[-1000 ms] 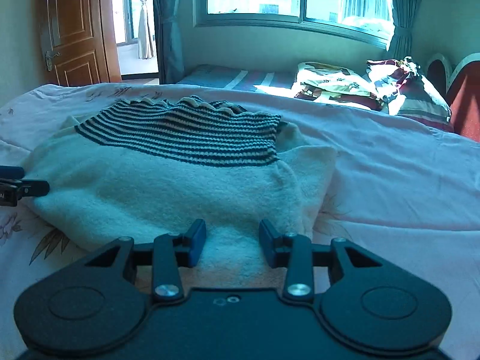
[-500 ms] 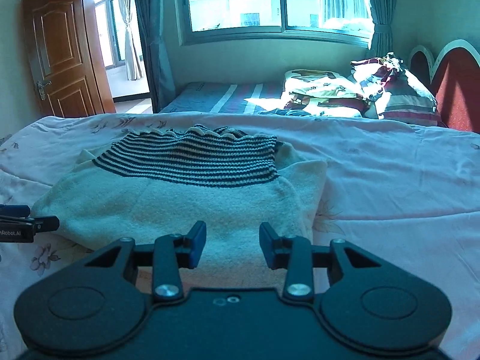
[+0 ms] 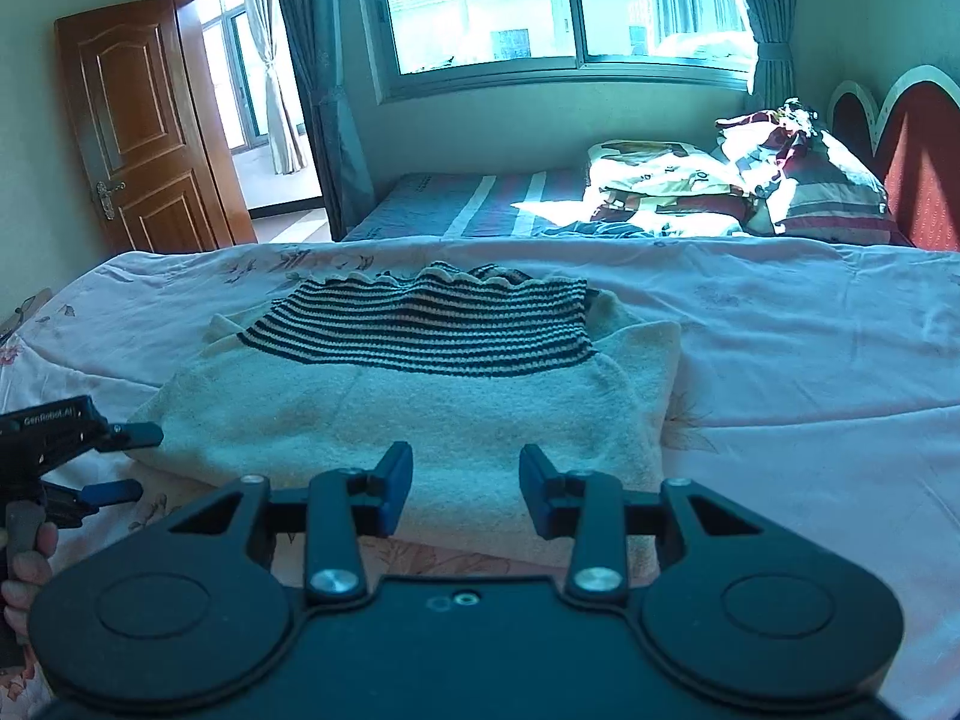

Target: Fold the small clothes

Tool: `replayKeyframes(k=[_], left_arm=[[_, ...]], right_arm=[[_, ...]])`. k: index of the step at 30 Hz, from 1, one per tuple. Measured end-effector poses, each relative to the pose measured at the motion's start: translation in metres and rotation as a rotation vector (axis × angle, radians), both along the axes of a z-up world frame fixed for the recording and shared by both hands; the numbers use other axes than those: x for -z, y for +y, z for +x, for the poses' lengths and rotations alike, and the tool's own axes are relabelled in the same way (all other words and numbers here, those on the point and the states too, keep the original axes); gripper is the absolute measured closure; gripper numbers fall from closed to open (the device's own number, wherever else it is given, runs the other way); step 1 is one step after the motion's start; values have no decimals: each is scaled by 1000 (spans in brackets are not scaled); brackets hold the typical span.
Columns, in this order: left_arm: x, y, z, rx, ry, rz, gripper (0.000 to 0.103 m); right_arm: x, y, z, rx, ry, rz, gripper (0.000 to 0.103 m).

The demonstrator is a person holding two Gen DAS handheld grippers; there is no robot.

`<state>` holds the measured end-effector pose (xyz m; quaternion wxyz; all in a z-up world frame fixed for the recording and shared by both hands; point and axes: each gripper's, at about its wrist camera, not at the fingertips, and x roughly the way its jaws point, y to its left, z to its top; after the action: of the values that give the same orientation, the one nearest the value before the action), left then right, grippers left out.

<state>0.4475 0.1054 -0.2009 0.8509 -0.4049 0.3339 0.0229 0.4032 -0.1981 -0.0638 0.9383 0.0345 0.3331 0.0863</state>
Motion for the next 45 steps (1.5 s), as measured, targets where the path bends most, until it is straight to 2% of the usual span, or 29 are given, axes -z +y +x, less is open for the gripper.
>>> replayKeyframes(k=[3,6,7,8,9,10,12,13,14,16,18,20,22,24,29,31,35,38,45], left_arm=[[6,5,16,-46,-12,-55,27],[10,2,33,-62,-21,-43,28],[10,2,39,-67,-20,-28,36],[10,1,44,-69,-10,-10,43],[12,1,48,-74,-1,9,60],[15,3,52,-77,9,9,72],[18,8,57,-75,9,-10,77],[16,10,57,-66,12,-1,84],[15,13,54,-68,3,-13,85],[4,15,43,-74,-69,-48,86],[-2,13,38,-66,-101,-44,86],[7,13,43,-63,-53,-33,86],[24,17,47,-68,-1,-59,86],[26,19,47,-63,-17,-80,86],[8,13,49,-29,-70,-60,86],[-4,10,51,-6,-93,-30,86],[-12,7,57,13,-70,14,86],[-14,9,56,10,-63,17,86],[-27,7,50,29,-100,36,86]], right_arm=[[4,3,13,-15,7,16,65],[10,8,34,-32,22,46,66],[14,11,43,-45,27,59,70],[17,14,51,-58,36,69,81],[21,18,60,-73,47,77,87],[24,22,67,-88,58,80,90],[31,34,80,-105,62,66,90],[34,38,85,-109,68,70,90],[37,41,90,-113,78,79,91],[39,48,96,-117,87,89,91],[39,53,97,-133,82,97,91],[42,59,98,-157,76,88,91],[59,65,106,-152,146,30,95],[63,61,104,-163,125,29,96],[62,57,104,-161,132,37,96],[62,56,104,-157,132,41,96],[63,56,104,-148,133,55,96],[63,56,105,-144,135,58,96],[63,57,106,-140,134,60,96]])
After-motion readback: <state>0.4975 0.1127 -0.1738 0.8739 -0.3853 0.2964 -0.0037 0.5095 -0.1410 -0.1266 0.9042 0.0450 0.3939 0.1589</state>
